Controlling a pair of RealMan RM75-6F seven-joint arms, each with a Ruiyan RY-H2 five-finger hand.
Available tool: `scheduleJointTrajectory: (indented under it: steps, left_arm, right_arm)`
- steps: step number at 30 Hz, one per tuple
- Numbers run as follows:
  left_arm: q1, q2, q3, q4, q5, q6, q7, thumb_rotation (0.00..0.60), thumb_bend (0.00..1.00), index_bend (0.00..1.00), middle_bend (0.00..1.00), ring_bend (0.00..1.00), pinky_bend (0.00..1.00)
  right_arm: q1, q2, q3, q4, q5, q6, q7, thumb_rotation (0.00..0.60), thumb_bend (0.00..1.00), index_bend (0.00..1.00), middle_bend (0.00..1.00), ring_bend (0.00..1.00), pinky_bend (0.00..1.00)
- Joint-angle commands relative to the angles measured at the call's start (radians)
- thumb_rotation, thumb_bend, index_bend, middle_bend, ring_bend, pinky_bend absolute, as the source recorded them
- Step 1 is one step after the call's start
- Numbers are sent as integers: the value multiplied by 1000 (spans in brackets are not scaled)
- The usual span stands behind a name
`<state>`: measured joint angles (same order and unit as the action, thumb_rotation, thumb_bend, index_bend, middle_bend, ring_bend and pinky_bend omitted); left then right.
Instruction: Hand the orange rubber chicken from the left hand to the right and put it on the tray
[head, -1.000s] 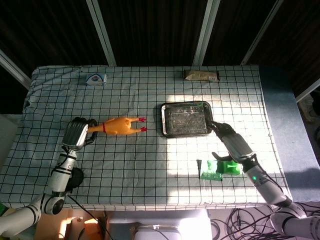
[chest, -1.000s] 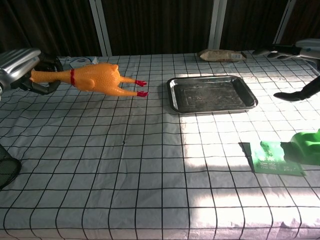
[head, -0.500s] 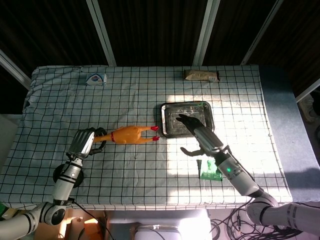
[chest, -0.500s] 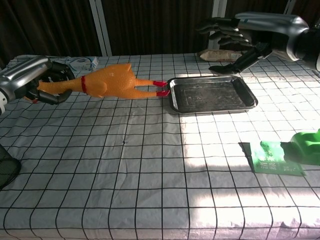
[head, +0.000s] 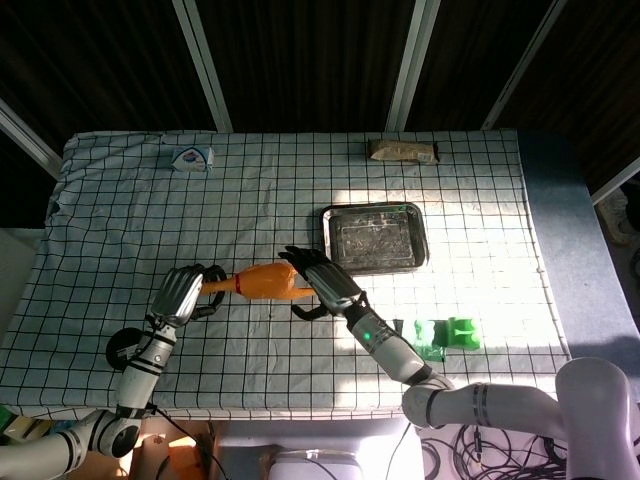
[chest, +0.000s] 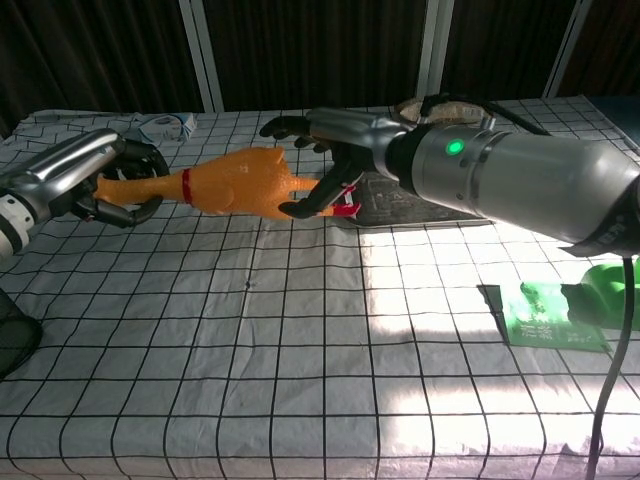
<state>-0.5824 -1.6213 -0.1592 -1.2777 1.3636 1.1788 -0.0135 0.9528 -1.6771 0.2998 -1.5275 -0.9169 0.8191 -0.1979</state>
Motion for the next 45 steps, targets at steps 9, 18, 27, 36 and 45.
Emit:
scheduleJointTrajectory:
  steps: [9,18,27,36,45]
  left_arm:
    - [9,11,14,-47,16,1,6,600,786,680,748,511,610]
    - [14,22,16,-65,18,0,16,600,786,681,748,510,610]
    - [13,19,14,-59,13,-10,19,600,786,680,748,511,610]
    - [13,21,12,-70,9,-18,19,600,786,681,748,511,611]
    - [13,23,13,-77,7,-22,20,600,786,680,748,511,611]
  right_arm:
    - [49,-213,26,150,-31,169,-57,600,286,688,550,539,668]
    - [21,-249,-11,203,-162,257,-70,600,480,1000,861,873,969]
    - [8,-144,-21,96,-151,115,-21,600,217,0,8,2,22]
    - [-1,-121,-26,84,-174,102,-5,600,128,0,0,0,0]
    - [3,-134,-24,96,-157,86,-10,600,133,80,68,41,95]
